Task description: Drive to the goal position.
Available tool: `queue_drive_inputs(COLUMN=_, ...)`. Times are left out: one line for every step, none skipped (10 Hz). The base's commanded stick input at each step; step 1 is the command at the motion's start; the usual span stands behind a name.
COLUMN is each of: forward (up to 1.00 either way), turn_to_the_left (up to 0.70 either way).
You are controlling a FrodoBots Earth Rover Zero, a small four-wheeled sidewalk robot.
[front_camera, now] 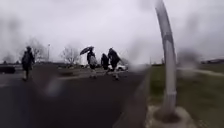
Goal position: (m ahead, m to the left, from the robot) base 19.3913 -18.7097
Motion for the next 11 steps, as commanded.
queue_drive_inputs(forward=1.00, turn_to_the_left=0.11)
queue_drive_inputs(forward=1.00, turn_to_the_left=0.01)
queue_drive_inputs(forward=1.00, turn_to_the_left=0.00)
queue_drive_inputs(forward=1.00, turn_to_the_left=0.00)
queue_drive_inputs(forward=1.00, turn_to_the_left=0.00)
queue_drive_inputs(forward=1.00, turn_to_the_left=0.00)
queue_drive_inputs(forward=1.00, turn_to_the_left=0.00)
queue_drive_inputs(forward=1.00, turn_to_the_left=0.00)
queue_drive_inputs(forward=1.00, turn_to_the_left=-0.11)
queue_drive_inputs(forward=1.00, turn_to_the_left=-0.29)
queue_drive_inputs(forward=1.00, turn_to_the_left=-0.40)
